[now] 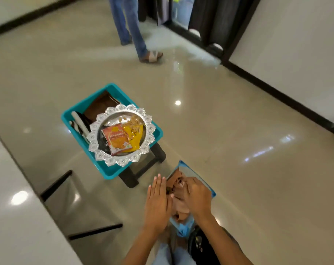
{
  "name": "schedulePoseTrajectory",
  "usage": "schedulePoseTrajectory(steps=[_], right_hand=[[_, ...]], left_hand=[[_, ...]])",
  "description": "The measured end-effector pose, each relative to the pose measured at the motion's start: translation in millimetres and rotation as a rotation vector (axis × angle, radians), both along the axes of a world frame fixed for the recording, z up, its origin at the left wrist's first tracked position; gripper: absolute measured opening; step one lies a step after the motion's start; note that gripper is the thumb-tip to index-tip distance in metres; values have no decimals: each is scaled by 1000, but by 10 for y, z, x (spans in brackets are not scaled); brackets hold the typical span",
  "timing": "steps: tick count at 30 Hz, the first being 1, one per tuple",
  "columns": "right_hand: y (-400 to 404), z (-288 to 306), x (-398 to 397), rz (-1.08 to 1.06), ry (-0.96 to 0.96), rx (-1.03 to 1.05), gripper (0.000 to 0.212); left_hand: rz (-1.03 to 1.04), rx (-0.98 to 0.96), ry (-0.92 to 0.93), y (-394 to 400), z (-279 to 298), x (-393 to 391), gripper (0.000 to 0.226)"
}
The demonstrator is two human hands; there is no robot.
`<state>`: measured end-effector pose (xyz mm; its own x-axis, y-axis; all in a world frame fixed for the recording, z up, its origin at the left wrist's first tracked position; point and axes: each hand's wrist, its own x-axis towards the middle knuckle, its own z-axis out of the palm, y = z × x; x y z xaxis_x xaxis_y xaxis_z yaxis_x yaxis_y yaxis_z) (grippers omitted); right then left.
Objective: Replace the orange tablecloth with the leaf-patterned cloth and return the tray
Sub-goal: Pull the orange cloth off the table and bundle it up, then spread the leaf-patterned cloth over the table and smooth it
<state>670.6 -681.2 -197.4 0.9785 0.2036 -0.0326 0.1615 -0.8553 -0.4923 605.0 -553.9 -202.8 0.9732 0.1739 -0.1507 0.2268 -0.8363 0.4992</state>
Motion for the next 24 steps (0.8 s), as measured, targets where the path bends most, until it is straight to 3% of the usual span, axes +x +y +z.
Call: schedulePoseTrajectory(steps=[3,8,20,24], right_hand=[[219,704,68,-62,-55,135,24],[760,1416,36,107,-181,300,10],[1748,1663,-278,344,-196,362,7],[2216,1689,-327,387,-215,353,8]], left_hand=[[67,26,-125,160,657,7,58],[210,105,-244,498,1256,-95,60],[469,124,-225,1443,1622,-607,76],[536,105,-206,1831,1708,-670,68]])
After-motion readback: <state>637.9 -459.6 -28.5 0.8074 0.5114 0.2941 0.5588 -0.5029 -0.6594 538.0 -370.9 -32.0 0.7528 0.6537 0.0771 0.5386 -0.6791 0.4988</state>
